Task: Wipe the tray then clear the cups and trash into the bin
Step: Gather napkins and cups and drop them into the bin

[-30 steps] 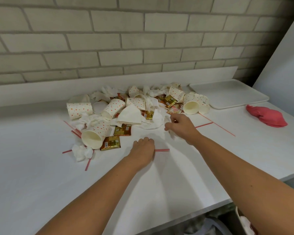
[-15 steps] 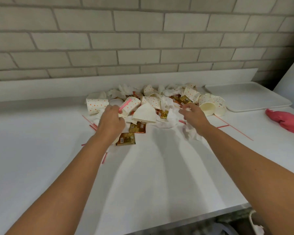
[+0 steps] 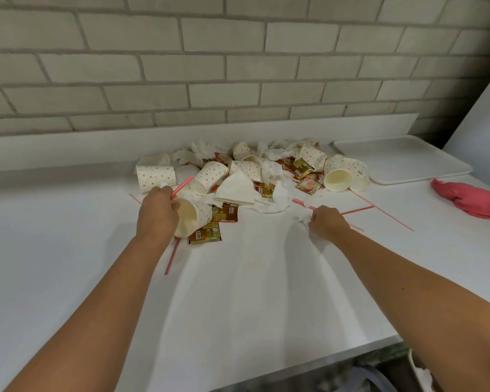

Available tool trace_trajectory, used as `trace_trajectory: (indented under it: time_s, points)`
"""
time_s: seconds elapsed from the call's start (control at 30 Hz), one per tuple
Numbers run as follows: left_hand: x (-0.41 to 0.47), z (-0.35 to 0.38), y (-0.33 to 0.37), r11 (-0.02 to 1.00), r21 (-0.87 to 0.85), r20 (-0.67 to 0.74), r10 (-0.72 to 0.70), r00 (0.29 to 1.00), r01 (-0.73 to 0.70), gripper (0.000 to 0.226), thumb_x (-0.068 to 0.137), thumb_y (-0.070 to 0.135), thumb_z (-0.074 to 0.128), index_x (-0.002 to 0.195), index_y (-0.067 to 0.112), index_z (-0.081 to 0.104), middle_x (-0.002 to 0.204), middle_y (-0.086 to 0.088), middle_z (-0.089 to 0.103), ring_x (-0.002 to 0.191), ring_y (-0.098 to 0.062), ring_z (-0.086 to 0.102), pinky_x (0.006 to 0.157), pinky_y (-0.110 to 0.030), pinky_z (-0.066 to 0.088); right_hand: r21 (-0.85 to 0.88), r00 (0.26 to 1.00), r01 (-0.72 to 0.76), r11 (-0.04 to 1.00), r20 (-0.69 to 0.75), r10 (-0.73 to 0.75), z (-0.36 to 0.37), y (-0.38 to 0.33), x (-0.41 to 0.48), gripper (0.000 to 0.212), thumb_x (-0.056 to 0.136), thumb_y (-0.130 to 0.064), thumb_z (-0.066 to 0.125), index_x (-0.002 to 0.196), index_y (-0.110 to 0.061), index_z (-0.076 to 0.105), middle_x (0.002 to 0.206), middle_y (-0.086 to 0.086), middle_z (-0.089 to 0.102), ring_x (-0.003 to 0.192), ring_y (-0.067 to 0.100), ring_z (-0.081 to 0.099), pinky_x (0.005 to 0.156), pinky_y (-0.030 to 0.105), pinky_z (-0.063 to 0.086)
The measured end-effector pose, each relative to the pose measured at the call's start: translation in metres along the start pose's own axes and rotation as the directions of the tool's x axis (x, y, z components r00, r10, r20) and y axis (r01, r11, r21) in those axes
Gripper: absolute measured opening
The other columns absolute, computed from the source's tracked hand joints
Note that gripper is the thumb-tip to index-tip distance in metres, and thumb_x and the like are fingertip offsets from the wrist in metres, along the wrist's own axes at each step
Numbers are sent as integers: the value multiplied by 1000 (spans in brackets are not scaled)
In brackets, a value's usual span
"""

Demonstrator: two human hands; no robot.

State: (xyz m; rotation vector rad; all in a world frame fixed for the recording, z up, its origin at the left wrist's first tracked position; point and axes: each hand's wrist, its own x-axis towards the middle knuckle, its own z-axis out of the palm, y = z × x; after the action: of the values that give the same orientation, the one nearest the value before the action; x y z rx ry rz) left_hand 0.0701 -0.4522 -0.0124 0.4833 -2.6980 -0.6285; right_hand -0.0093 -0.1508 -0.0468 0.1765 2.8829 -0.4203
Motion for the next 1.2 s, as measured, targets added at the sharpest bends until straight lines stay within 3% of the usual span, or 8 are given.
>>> trace_trajectory:
  time_s: [0.13,0.27,0.47,0.57,0.73,1.0,1.1,1.2]
  points:
    - [-1,-11,18,997,-50,-132,45,990,-52,23,93,8,52,111,-5,59,107,-22,58,98,-36,55,81,-39,45,172,997,-11,985,71,-2,-16,4,0,8,91,-10,50,89,-4,55,84,12,57,64,19,51,50,21,39]
    - [-6,-16,46,985,-132,-176,85,981,-109,22,93,9,52,109,-3,60,106,-20,60,98,-32,55,82,-36,43,365,996,-11,931,87,-23,-40,9,-9,23,88,-7,53,65,-6,50,72,10,57,55,18,47,45,23,37]
    - [-29,-1,101,962,-211,-109,156,982,-176,21,94,14,51,106,4,64,88,-10,60,82,-24,52,69,-27,35,487,990,33,873,105,-96,-69,32,-21,8,82,0,53,76,-2,58,78,14,57,72,24,48,51,24,40]
    - [-43,15,133,948,-238,-35,207,978,-210,17,93,14,50,93,3,64,72,-2,52,75,-24,51,63,-27,33,522,984,55,851,119,-136,-81,56,-27,21,77,7,51,92,5,65,74,4,58,68,21,46,53,24,39]
    - [-71,40,196,918,-272,75,319,945,-288,19,94,15,48,89,4,63,74,-3,53,70,-20,49,54,-25,33,450,986,16,893,141,-89,-103,108,-40,10,82,-3,56,80,-4,66,60,1,47,50,14,35,42,20,27]
    - [-138,86,304,842,-394,312,500,808,-369,17,94,12,46,83,4,55,64,0,48,63,-19,48,51,-24,32,485,946,-210,849,322,50,-117,236,-59,29,81,-2,52,55,-8,63,46,6,50,42,18,40,46,23,29]
    - [-172,105,339,811,-419,406,569,715,-408,18,90,9,44,95,0,59,83,-13,62,79,-31,60,61,-35,45,460,917,-301,835,380,122,-113,291,-68,27,86,-4,51,63,-7,64,47,4,50,35,13,40,40,18,32]
    - [-209,126,365,791,-420,505,611,609,-446,21,91,10,43,105,4,58,94,-12,62,85,-29,61,70,-39,52,478,879,-407,778,437,191,-101,342,-76,10,82,-15,57,83,-7,61,74,12,51,52,18,44,49,23,36]
